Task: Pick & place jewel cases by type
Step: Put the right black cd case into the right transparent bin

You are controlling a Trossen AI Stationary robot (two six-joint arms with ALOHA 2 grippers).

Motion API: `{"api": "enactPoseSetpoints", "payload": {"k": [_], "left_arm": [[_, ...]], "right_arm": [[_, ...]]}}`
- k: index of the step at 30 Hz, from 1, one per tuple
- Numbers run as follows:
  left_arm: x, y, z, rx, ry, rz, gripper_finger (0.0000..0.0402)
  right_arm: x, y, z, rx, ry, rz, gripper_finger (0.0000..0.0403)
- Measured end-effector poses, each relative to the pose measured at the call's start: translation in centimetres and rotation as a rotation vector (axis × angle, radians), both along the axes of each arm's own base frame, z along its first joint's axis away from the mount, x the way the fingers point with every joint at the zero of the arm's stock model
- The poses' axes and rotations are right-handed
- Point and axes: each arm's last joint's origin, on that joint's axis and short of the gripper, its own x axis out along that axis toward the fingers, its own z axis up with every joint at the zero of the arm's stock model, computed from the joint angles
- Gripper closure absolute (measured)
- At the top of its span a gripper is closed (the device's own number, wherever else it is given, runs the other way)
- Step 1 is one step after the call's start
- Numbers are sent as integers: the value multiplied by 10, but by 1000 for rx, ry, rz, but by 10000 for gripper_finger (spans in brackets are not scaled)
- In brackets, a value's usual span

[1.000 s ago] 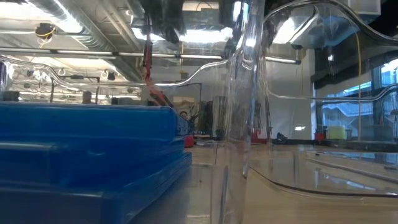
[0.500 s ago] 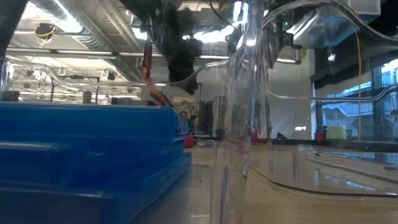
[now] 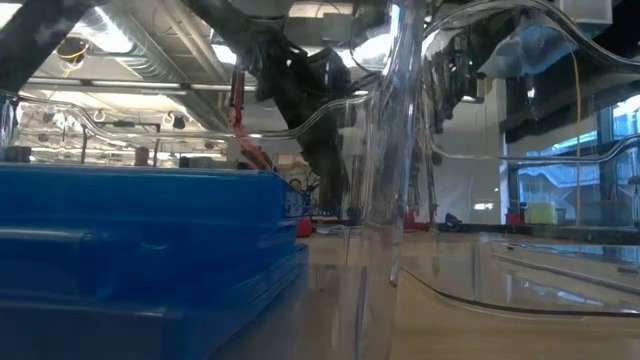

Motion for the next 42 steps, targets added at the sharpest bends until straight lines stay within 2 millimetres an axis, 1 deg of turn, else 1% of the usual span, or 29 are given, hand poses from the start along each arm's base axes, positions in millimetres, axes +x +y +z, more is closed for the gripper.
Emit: {"api": "enactPoseSetpoints", "payload": {"k": [6, 9, 13, 16, 19, 23, 26, 34, 39, 42], "left_arm": [[8, -1, -3, 107, -20, 70, 212], [10, -6, -3, 144, -18, 29, 212], [12, -15, -3, 185, -17, -43, 210], [12, -22, -7, 197, -13, -75, 212], [11, -29, -14, 248, 6, -86, 212], [8, -38, -27, 376, 31, -44, 210], [6, -47, -34, 426, 35, -51, 212], [4, -66, -41, 408, 81, -107, 211], [4, -68, -41, 419, 77, -113, 211], [8, -67, -49, 440, 79, -96, 210]], "right_arm": [[-12, -17, -2, -78, 81, -141, 270], [-13, -20, -2, -102, 91, -152, 270], [-11, -21, -1, -151, 60, -118, 270], [-10, -22, 0, -98, 55, -185, 270], [-8, -23, -1, -79, 46, -215, 269], [-5, -28, -14, -25, 81, -246, 269], [-1, -30, -28, 14, 108, -249, 269], [4, -35, -57, 112, 172, -268, 269], [7, -35, -71, 198, 166, -230, 269], [8, -36, -79, 224, 186, -231, 269]]}}
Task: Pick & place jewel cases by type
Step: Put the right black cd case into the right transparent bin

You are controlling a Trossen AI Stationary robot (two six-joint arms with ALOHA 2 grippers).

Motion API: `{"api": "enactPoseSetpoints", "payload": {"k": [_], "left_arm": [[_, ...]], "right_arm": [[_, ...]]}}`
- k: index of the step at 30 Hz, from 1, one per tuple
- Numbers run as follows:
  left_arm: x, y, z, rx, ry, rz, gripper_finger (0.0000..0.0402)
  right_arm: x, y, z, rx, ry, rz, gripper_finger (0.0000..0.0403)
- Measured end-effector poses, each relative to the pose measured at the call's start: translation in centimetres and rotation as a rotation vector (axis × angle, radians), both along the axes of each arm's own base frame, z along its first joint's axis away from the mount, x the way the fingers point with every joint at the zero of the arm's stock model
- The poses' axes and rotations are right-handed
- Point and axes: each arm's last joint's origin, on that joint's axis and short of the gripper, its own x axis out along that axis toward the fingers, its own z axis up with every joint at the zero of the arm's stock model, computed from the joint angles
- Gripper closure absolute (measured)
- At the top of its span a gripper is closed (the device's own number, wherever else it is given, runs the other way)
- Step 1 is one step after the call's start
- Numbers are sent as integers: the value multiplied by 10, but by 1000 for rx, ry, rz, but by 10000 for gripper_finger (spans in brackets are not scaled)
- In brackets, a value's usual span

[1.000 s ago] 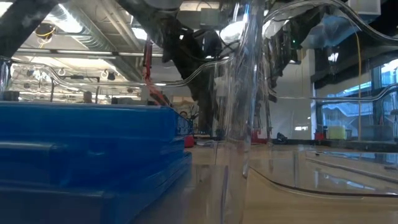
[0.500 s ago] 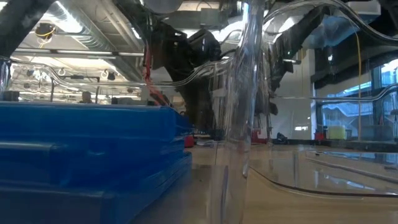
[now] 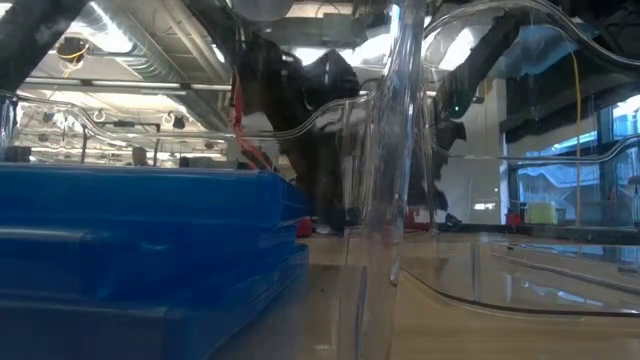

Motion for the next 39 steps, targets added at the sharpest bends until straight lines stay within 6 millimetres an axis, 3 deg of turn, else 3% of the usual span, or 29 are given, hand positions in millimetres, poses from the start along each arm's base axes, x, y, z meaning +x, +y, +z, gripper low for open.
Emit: {"api": "enactPoseSetpoints", "payload": {"k": [7, 20, 30, 39], "left_arm": [[7, 2, -23, 50, 14, 28, 211], [9, 3, -21, 37, -39, 70, 211], [9, 4, -22, 36, -41, 70, 211], [10, 7, -21, 36, -65, 69, 211]], "right_arm": [[-1, -3, -11, 4, 22, 9, 269], [-7, -6, -15, -81, 133, -13, 269], [-8, -6, -35, 7, 147, 28, 270], [-6, -6, -34, 36, 120, 48, 270]]}}
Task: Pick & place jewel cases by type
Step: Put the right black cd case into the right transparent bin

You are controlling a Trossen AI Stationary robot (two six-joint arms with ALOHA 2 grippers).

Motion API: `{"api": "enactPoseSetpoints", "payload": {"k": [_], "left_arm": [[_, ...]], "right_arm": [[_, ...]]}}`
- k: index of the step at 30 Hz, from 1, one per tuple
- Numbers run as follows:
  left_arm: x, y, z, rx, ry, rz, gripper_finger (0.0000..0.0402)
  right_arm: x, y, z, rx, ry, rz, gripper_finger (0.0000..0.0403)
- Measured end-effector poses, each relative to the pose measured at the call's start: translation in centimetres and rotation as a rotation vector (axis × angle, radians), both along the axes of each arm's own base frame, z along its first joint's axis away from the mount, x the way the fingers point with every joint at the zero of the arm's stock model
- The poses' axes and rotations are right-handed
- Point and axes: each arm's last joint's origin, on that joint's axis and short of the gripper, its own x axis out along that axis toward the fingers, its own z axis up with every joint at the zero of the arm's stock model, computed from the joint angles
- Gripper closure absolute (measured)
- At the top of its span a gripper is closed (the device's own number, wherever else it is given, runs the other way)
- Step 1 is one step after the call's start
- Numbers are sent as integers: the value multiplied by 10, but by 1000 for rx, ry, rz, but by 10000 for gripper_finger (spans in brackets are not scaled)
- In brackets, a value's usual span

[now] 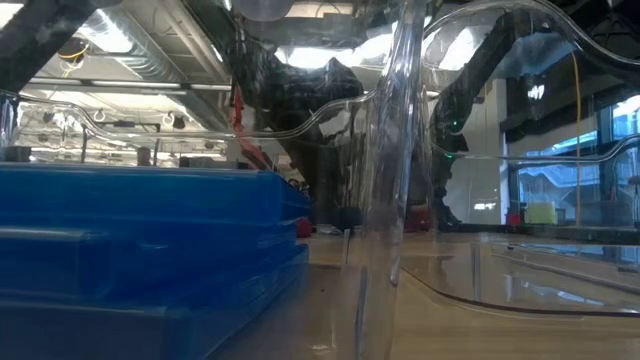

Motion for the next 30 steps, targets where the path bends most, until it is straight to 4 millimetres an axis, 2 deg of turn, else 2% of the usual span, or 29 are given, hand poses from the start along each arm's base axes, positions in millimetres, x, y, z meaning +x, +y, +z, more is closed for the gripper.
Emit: {"api": "enactPoseSetpoints", "payload": {"k": [11, 18, 30], "left_arm": [[-1, 8, 0, -19, -13, 11, 211], [-1, 7, 1, -24, -6, 5, 212], [-1, 6, 1, -60, -14, -29, 211]], "right_arm": [[-1, 2, 0, 18, -17, 53, 269], [0, 6, 1, 138, -136, 111, 269], [2, 6, 5, 136, -213, 157, 269]]}}
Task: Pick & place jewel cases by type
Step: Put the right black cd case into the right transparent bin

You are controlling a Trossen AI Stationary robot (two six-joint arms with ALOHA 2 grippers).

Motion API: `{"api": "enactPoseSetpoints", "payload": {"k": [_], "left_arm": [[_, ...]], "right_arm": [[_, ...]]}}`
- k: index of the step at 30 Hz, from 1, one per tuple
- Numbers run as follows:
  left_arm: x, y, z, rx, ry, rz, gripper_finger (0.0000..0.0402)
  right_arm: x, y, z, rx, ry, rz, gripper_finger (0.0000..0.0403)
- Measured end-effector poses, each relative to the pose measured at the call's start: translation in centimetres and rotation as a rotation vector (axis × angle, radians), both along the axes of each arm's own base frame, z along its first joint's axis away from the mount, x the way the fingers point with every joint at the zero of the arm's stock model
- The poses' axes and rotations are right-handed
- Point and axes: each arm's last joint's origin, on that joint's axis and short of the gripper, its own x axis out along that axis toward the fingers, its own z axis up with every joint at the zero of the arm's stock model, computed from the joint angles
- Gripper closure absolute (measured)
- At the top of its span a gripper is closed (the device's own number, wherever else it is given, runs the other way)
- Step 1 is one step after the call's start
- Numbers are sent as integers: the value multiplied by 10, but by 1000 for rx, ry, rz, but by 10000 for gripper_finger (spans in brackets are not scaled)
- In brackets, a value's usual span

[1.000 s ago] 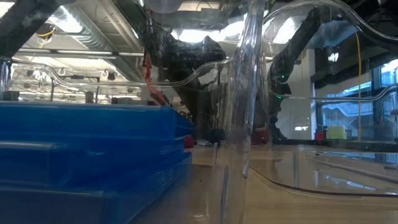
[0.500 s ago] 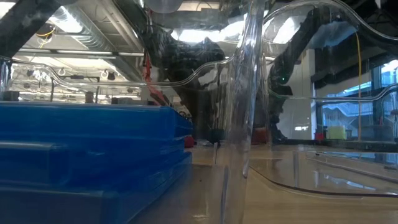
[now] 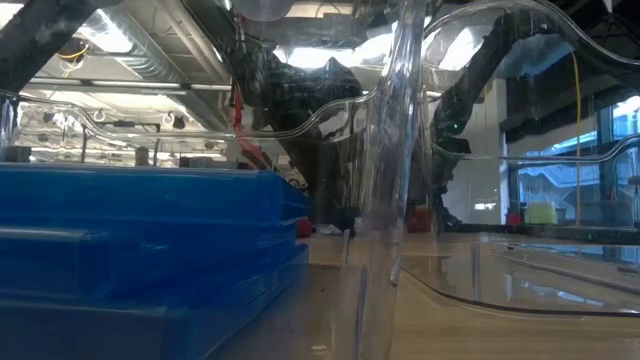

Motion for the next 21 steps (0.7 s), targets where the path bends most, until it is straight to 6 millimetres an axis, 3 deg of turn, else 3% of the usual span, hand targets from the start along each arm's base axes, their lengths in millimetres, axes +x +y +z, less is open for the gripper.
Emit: {"api": "enactPoseSetpoints", "payload": {"k": [14, 21], "left_arm": [[0, 0, 0, -4, -5, -6, 211], [-1, 0, -1, -5, 12, -3, 210]], "right_arm": [[7, 18, -2, -249, 47, 245, 270], [10, 28, -2, -120, 209, 108, 270]]}}
